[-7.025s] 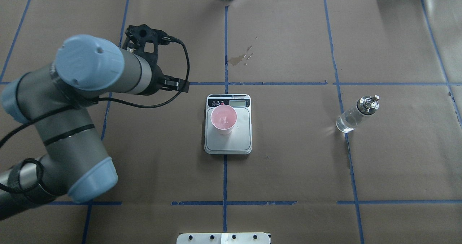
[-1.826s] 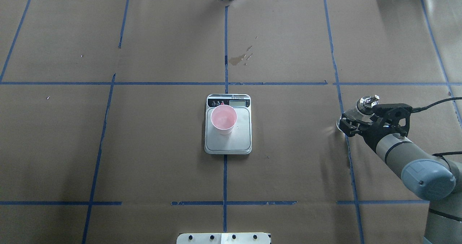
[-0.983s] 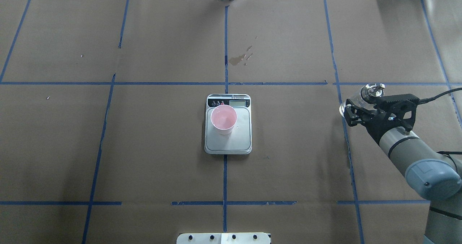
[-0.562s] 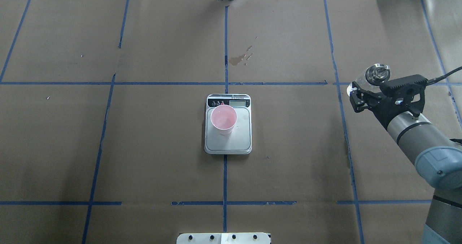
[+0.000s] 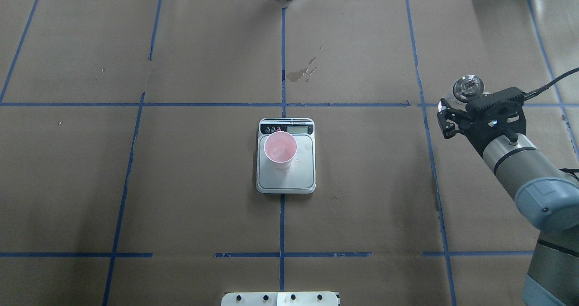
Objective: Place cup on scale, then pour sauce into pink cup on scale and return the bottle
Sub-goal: 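Lift the bottle with the right gripper and move it above the pink cup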
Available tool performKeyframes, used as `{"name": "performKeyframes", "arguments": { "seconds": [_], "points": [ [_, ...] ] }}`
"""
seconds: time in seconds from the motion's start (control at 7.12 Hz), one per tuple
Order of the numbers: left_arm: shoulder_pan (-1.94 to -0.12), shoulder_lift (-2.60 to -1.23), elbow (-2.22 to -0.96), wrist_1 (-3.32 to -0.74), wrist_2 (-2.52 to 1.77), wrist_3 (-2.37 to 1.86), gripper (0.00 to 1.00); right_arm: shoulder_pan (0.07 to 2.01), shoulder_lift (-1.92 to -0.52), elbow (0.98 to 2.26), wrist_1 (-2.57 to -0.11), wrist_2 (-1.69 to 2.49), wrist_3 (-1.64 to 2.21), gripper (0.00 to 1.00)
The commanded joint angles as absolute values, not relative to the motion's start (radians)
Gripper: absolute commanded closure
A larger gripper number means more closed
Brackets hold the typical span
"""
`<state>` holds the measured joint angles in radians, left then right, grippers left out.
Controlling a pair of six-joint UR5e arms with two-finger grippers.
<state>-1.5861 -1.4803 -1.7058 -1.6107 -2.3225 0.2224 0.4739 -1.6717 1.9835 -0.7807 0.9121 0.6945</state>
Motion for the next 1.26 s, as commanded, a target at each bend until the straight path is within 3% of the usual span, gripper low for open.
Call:
{"name": "performKeyframes", "arguments": {
  "seconds": [0.0,0.7,0.98,1.12],
  "points": [
    [-1.586,-1.480,-1.706,-1.611,-2.321,0.222,0.00,0.439,-1.570,1.927,-0.870,0.847,0.617,1.00],
    [-1.586,-1.480,-1.703,-1.608,-2.321,0.222,0.00,0.226,-1.128,1.919,-1.772,0.579,0.617,1.00],
    [-1.586,-1.479,-1.700,-1.606,-2.321,0.222,0.00,0.183,-1.062,1.917,-2.041,0.482,0.600,1.00],
    [-1.586,-1.479,-1.698,-1.606,-2.321,0.222,0.00,0.176,-1.054,1.916,-2.064,0.454,0.560,1.00]
  ]
}}
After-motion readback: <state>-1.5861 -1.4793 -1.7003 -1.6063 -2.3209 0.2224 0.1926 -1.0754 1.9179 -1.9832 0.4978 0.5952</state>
